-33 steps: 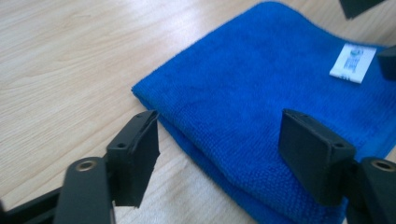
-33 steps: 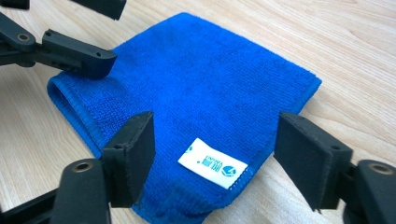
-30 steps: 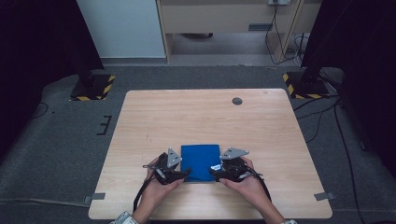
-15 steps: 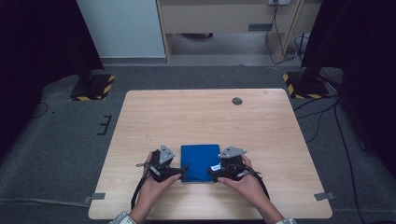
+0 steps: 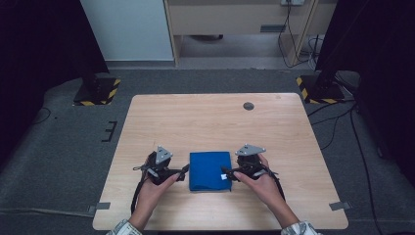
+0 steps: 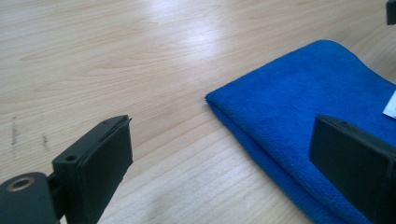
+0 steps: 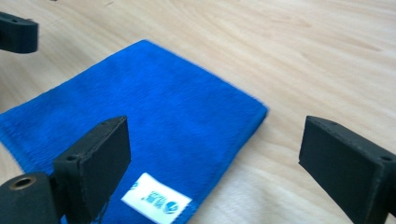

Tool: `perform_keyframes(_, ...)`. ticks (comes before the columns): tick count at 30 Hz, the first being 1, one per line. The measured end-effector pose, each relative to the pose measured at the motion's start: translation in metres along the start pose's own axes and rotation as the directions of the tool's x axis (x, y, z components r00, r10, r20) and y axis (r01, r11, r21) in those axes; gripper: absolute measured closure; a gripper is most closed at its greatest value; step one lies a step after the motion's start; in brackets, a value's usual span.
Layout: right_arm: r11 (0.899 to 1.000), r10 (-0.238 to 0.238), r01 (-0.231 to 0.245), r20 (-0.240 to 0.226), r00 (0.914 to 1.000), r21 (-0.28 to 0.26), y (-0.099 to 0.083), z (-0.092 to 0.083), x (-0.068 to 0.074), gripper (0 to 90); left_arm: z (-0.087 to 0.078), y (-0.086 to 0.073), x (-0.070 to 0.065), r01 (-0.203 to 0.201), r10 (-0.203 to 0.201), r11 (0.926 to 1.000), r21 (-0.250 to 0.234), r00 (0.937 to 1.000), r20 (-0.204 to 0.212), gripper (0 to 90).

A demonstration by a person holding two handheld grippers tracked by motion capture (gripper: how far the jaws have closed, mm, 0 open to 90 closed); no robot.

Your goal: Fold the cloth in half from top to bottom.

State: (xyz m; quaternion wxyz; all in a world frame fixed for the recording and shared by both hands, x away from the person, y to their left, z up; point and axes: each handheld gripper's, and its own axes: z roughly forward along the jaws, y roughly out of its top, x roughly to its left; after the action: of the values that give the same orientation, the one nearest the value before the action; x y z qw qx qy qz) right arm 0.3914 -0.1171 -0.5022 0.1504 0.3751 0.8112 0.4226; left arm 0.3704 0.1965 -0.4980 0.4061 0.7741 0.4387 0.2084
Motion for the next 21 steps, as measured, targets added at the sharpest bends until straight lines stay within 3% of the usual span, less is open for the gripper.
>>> perform_keyframes(9, 1.0, 0.02, -0.019, 0.016, 0.9997, -0.021, 0.007, -0.011, -0.016, 8.8, -0.008, 0.002, 0.018, 0.018, -0.018, 0.9998, -0.009, 0.9997, -0.016, 5.8)
perform_keyframes(15, 0.999, 0.031, -0.03, 0.037, 0.9988, -0.03, 0.008, -0.021, -0.027, 9.0, -0.013, -0.001, 0.035, 0.055, -0.055, 0.9985, -0.004, 0.998, -0.032, 6.4)
perform_keyframes(21, 0.998, 0.065, -0.063, 0.063, 0.9959, -0.031, 0.007, -0.027, -0.038, 8.9, -0.014, -0.003, 0.04, 0.076, -0.076, 0.9971, 0.004, 0.9965, -0.036, 6.6)
